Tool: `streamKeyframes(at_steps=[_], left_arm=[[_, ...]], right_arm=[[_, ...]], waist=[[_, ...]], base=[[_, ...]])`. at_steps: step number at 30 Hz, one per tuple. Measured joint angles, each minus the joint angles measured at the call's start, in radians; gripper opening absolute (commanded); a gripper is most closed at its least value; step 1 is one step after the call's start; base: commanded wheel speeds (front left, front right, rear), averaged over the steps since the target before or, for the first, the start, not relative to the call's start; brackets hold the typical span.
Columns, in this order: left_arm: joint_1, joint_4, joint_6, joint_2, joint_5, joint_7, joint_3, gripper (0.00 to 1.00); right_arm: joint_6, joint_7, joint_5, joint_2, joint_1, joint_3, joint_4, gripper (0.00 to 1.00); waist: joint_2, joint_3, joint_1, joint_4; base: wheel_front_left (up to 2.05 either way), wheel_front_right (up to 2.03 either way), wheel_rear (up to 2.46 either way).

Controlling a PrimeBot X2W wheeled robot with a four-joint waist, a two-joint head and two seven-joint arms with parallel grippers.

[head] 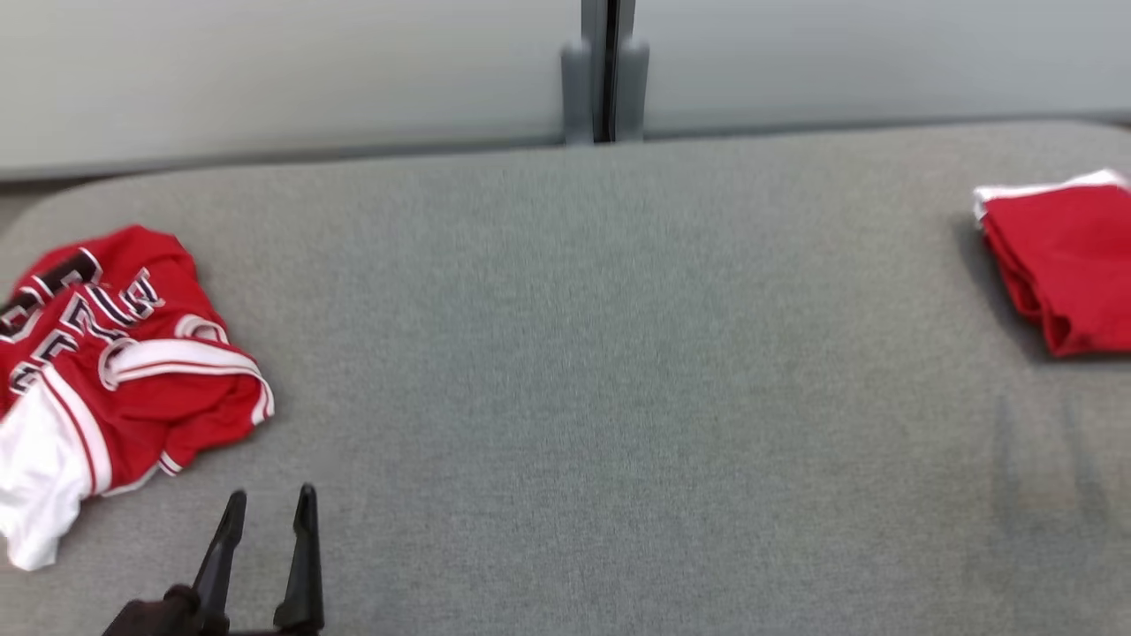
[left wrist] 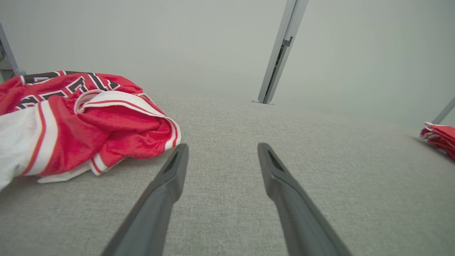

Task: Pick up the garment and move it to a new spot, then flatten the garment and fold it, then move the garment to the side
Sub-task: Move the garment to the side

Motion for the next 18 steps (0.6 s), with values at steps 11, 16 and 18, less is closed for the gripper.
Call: streamKeyframes(at_steps=[11,16,18], left_arm=[[0.081,0.069,0.008,-0.001,-0.003,0.0,0.037,1.0],[0.081,0.074,0.008,-0.002,-0.013,0.0,0.031,1.0],[0.076,0.077,0.008,-0.002,-0.015,0.0,0.019,1.0]], right_arm=[[0.0,-0.277,-0.11,0.308,0.32,0.065,-0.067,1.0],[0.0,-0.309,-0.12,0.357,0.404,0.075,-0.015,1.0],[0.0,-0.309,-0.12,0.362,0.422,0.081,-0.002,1.0]], waist=[[0.0,-0.195,-0.0001,0.01],[0.0,-0.22,-0.0001,0.027],[0.0,-0.225,-0.0001,0.032]], base=[[0.0,0.0,0.0],[0.0,0.0,0.0],[0.0,0.0,0.0]])
